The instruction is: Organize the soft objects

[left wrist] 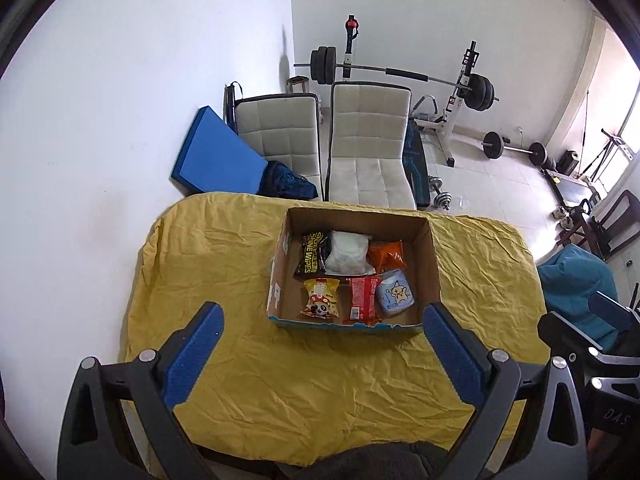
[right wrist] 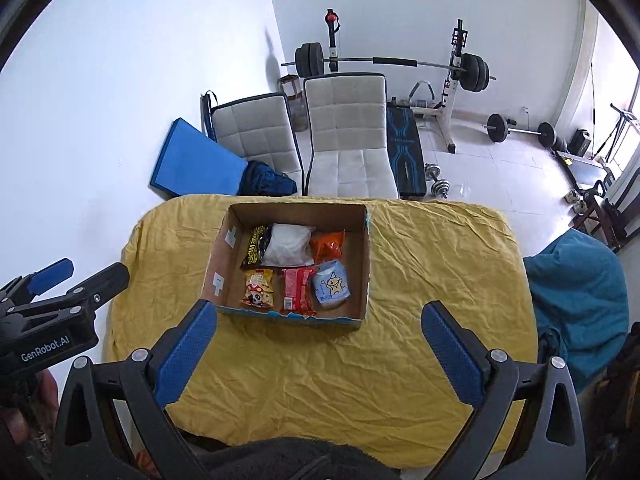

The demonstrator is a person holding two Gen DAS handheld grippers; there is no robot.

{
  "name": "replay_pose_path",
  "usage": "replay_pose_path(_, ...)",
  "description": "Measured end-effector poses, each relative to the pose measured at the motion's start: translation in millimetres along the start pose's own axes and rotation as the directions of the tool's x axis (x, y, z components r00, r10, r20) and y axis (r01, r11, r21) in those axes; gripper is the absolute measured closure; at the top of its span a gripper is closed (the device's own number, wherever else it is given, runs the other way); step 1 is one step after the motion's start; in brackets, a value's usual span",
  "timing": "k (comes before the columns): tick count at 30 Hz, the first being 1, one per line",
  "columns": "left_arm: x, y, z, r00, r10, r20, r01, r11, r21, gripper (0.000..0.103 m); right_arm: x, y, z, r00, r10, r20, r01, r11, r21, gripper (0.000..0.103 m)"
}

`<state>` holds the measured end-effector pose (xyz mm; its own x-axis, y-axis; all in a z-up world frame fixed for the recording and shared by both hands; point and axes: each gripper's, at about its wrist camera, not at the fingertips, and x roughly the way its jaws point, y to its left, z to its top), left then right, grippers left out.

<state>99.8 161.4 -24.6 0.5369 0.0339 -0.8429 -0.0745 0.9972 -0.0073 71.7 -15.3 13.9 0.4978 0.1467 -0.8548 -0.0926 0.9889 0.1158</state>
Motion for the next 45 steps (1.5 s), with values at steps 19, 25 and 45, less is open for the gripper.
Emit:
replay_pose_path(19, 6, -5, -6, 0.999, -0.017, -0.039, 0.017, 1.000, -0.007, 0.001, -1, -13, -3, 0.999, -0.038, -0.015, 0.038, 0.999, 0.011, 0.000)
replay_pose_path(25, 15, -6, -7, 0.998, -0.017, -0.063, 0.017, 1.000, -0.002, 0.001, 15, -20, -3, 0.998, -0.047, -0.044, 0.048, 0.998, 0.029, 0.000)
replay_pose_path(45, 37, -7, -8, 0.995, -0.009, -0.099, 0.011, 1.000, 0.017, 0.001, 36, -26, -1, 0.996, -0.053, -0.071, 0.056, 0.998, 0.039, 0.000)
